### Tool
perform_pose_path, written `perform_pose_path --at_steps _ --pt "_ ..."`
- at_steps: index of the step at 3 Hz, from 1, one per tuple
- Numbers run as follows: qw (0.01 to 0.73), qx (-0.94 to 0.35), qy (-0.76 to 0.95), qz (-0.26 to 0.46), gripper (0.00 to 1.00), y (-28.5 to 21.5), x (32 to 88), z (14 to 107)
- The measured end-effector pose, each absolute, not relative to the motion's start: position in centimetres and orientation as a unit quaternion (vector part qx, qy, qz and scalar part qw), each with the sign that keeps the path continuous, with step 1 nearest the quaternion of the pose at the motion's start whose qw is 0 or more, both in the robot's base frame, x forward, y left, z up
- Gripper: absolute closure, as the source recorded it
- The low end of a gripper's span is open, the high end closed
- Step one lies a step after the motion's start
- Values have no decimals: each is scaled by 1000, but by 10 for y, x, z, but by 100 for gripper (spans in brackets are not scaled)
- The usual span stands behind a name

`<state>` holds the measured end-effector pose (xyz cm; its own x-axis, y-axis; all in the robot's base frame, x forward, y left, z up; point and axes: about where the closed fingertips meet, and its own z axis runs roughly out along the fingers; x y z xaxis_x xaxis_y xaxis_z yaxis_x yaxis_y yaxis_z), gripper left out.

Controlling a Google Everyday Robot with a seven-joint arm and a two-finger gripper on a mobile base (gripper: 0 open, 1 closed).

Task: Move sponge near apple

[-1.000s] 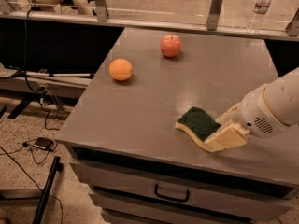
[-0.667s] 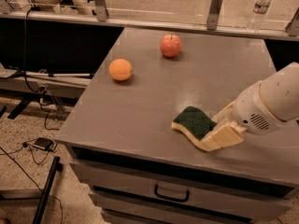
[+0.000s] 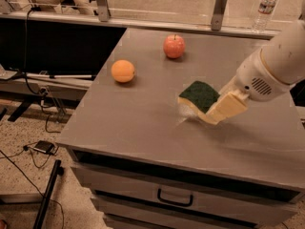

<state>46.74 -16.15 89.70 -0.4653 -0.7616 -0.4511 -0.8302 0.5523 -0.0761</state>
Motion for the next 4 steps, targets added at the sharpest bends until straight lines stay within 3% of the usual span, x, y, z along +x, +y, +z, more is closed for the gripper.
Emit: perform_pose_path --at_steps 2,4 --pt "247 -416 874 52 100 -192 576 926" --pt "275 -349 887 123 100 -222 647 894"
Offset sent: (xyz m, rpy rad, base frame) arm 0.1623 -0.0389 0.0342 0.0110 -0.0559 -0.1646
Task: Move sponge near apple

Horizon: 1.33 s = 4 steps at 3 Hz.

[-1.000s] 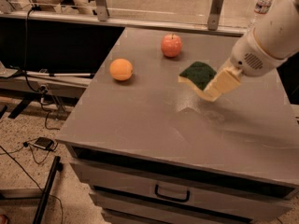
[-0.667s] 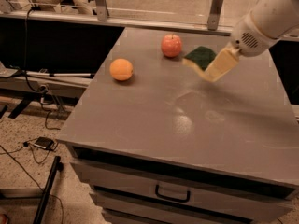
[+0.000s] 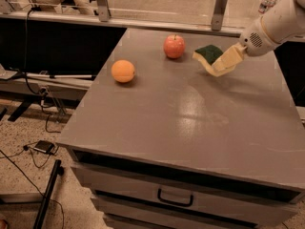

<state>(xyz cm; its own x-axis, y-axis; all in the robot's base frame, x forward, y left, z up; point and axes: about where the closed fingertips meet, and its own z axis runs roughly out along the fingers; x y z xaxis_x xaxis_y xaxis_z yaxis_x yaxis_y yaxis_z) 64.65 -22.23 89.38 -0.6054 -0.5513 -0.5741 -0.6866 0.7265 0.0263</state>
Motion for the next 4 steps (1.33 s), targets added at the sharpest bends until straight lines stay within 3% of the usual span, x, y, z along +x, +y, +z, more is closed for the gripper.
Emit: perform_pose_path --at_steps 3,4 --pt "282 -375 866 174 100 -192 671 854" --pt "279 -397 858 171 74 -177 673 848"
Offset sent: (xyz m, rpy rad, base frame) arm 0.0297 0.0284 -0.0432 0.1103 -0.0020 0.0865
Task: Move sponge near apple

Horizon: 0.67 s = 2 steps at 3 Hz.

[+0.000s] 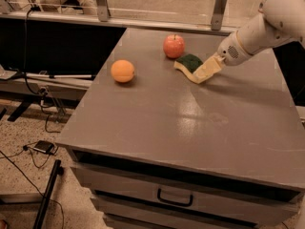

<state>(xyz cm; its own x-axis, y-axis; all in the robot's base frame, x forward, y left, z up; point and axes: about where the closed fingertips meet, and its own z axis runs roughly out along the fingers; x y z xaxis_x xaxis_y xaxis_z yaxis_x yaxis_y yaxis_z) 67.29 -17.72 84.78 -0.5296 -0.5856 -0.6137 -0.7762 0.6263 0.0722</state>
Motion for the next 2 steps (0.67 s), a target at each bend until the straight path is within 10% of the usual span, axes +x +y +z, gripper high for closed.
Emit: perform_pose_path --at_steps 2 --pt "275 -398 858 174 27 -174 674 843"
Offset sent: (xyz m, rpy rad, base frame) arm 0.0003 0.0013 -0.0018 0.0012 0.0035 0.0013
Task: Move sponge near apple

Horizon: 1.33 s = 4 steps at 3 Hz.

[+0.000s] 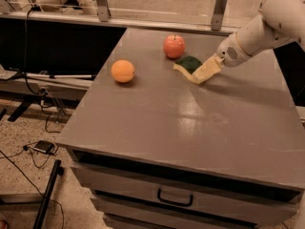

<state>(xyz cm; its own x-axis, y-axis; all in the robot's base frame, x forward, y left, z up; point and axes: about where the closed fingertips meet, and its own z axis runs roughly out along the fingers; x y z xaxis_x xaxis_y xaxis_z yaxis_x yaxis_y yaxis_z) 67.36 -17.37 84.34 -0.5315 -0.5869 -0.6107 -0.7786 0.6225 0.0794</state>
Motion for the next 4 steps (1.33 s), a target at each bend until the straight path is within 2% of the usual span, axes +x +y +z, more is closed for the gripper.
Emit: perform_pose_path --at_steps 1,2,4 --pt "273 -399 857 176 4 -172 674 841" --pt "285 -399 852 182 0 -177 676 852" --pt "316 -396 837 205 0 -204 676 892"
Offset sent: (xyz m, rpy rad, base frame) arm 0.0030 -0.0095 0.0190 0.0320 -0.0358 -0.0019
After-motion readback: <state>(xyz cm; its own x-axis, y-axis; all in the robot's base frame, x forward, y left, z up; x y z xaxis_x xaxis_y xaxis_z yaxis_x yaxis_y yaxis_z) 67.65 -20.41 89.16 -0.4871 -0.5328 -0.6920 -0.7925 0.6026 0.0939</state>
